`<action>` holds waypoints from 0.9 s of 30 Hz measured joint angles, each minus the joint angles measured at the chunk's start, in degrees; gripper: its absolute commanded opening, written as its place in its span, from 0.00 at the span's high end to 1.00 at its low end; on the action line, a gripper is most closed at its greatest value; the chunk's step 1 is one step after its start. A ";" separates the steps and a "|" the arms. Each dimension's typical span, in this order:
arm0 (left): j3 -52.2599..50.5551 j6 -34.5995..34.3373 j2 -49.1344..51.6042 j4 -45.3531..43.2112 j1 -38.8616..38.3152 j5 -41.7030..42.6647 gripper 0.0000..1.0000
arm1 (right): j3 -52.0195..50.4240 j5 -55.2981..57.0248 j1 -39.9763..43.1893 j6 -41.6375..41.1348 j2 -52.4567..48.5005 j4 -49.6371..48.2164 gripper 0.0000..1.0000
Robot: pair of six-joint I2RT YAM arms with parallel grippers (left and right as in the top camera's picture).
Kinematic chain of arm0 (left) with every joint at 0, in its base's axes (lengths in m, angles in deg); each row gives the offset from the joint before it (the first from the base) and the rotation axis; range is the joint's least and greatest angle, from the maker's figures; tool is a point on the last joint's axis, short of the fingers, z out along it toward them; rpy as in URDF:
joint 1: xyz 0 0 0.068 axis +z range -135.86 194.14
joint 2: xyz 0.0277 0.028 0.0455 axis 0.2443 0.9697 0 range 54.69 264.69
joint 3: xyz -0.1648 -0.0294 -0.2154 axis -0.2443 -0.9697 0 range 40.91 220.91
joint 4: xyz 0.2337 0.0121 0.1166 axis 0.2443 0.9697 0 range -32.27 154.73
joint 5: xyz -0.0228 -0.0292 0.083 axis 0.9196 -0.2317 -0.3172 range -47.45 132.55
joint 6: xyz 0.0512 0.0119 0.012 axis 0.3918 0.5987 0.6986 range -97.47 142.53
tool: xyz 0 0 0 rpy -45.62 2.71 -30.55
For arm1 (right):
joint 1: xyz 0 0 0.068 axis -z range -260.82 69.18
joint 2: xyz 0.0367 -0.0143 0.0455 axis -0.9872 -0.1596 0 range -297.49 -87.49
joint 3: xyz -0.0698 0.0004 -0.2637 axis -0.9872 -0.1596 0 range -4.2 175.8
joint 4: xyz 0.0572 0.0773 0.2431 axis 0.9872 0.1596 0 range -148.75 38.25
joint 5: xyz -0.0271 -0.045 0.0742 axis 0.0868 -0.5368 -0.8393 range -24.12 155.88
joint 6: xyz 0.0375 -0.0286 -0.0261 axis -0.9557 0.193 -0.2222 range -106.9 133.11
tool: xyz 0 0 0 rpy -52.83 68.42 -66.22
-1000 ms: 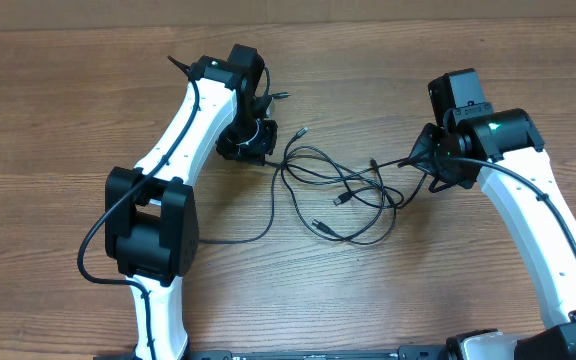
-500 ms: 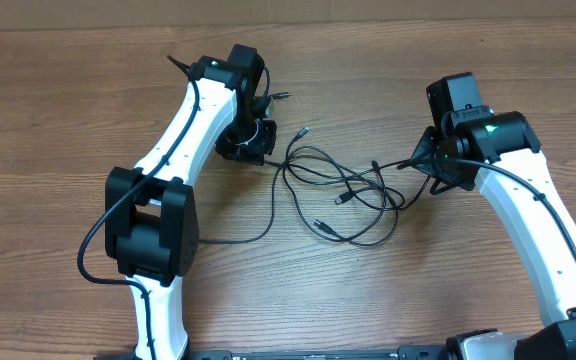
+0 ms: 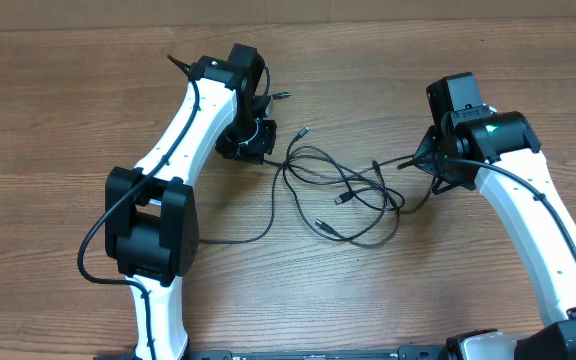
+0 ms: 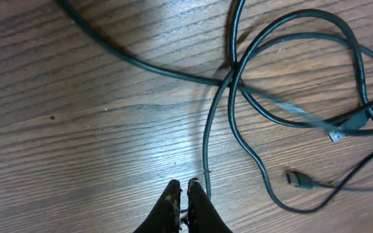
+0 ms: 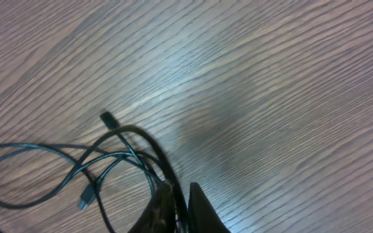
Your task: Untangle cables
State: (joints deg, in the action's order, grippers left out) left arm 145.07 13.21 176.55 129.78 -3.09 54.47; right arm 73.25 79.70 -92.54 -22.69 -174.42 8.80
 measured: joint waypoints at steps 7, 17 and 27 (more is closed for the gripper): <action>0.00 0.00 0.00 -0.09 0.00 -0.20 0.93 | 0.00 1.90 0.55 0.04 0.00 -1.07 0.93; 0.00 0.00 0.00 -0.15 0.00 -0.20 0.93 | 0.00 2.29 5.64 0.00 0.00 -1.99 0.96; 0.00 0.00 0.00 -0.59 0.00 -0.20 0.93 | 0.00 1.99 6.49 0.02 0.00 -2.01 0.96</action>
State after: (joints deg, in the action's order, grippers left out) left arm 145.07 13.21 176.55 129.19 -3.09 54.28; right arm 73.25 81.69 -86.05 -22.66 -174.42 6.79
